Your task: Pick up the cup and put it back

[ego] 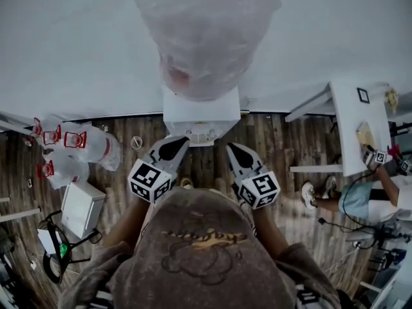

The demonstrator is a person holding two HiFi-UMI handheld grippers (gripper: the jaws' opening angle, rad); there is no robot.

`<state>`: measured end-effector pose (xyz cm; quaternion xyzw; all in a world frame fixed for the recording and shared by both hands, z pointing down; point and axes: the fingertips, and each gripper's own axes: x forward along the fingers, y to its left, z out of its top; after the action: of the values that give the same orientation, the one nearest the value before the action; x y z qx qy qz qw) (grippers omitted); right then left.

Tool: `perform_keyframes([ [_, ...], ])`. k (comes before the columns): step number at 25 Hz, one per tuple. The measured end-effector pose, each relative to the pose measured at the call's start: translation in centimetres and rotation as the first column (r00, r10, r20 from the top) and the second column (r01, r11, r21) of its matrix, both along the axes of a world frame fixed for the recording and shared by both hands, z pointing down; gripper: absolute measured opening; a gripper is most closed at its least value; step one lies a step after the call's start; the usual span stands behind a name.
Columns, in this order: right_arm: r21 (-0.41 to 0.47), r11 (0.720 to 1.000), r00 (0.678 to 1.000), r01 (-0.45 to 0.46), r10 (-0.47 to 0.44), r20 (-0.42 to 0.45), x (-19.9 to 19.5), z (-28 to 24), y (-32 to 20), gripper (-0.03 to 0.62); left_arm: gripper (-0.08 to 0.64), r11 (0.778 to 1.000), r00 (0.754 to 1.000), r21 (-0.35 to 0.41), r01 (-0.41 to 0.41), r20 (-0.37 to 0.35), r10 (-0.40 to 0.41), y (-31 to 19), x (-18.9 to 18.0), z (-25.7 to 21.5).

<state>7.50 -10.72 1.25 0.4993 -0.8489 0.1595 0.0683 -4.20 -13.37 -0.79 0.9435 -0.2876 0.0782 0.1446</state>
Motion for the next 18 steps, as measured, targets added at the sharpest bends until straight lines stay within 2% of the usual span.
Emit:
perform_keyframes([
  [12, 0.043, 0.999, 1.0, -0.027, 0.026, 0.014, 1.1, -1.4, -0.2, 0.002, 0.003, 1.0, 0.998, -0.004, 0.023, -0.052, -0.023, -0.2, 1.2, -0.3],
  [18, 0.057, 0.998, 1.0, -0.019, 0.019, -0.003, 2.3, -1.6, -0.4, 0.002, 0.003, 0.999, 0.997, 0.029, 0.043, -0.058, -0.041, 0.3, 2.0, 0.1],
])
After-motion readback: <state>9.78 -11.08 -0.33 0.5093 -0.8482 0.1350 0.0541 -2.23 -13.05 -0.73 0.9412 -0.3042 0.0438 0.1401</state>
